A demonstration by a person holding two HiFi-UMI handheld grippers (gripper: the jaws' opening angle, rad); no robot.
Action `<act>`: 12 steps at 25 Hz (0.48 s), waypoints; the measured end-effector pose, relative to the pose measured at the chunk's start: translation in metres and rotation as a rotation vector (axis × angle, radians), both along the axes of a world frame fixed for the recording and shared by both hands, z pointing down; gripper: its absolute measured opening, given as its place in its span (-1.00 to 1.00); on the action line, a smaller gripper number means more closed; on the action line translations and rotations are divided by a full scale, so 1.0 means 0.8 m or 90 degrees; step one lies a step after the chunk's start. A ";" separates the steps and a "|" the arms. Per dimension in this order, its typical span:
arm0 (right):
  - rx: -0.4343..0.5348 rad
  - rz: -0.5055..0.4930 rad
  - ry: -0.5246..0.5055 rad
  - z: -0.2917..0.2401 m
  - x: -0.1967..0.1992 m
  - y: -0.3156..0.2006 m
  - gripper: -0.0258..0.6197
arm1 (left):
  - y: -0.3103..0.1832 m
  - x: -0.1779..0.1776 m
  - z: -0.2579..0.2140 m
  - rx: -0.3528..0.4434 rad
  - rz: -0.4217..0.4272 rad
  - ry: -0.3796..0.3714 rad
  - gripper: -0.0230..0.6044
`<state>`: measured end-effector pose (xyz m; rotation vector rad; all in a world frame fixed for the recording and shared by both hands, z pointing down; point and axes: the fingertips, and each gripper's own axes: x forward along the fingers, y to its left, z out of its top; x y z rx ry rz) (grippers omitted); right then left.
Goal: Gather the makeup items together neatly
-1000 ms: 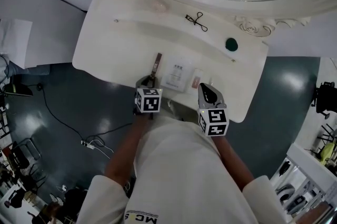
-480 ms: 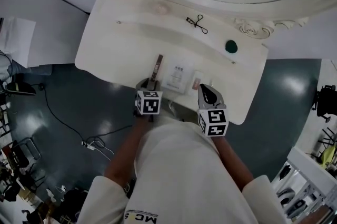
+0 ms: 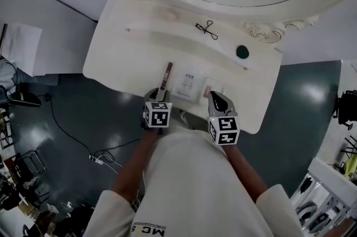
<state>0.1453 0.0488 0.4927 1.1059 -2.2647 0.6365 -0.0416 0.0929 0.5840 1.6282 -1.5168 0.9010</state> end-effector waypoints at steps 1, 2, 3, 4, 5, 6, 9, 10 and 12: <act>0.000 0.001 -0.002 0.000 0.000 0.000 -0.91 | -0.001 0.000 -0.005 0.004 -0.002 0.002 -0.46; 0.001 0.001 -0.004 0.000 0.000 0.000 -0.91 | -0.001 0.001 -0.011 0.008 -0.002 0.004 -0.46; 0.003 0.002 -0.005 0.000 -0.001 -0.001 -0.91 | -0.002 0.004 -0.015 0.011 0.004 0.009 -0.46; 0.005 0.003 -0.006 -0.001 0.000 -0.001 -0.91 | -0.003 0.008 -0.019 0.012 0.015 0.015 -0.46; 0.007 0.004 -0.008 -0.002 0.000 -0.002 -0.91 | -0.002 0.014 -0.022 0.011 0.031 0.021 -0.46; 0.009 0.005 -0.009 -0.003 -0.001 -0.003 -0.91 | -0.002 0.019 -0.026 0.010 0.047 0.023 -0.46; 0.009 0.009 -0.017 -0.005 -0.002 -0.003 -0.91 | -0.003 0.030 -0.038 0.014 0.081 0.024 -0.46; 0.008 0.010 -0.019 -0.006 -0.002 -0.003 -0.91 | -0.003 0.033 -0.042 0.014 0.087 0.029 -0.47; 0.005 0.009 -0.024 -0.008 -0.003 -0.004 -0.91 | -0.008 0.040 -0.051 0.022 0.095 0.041 -0.47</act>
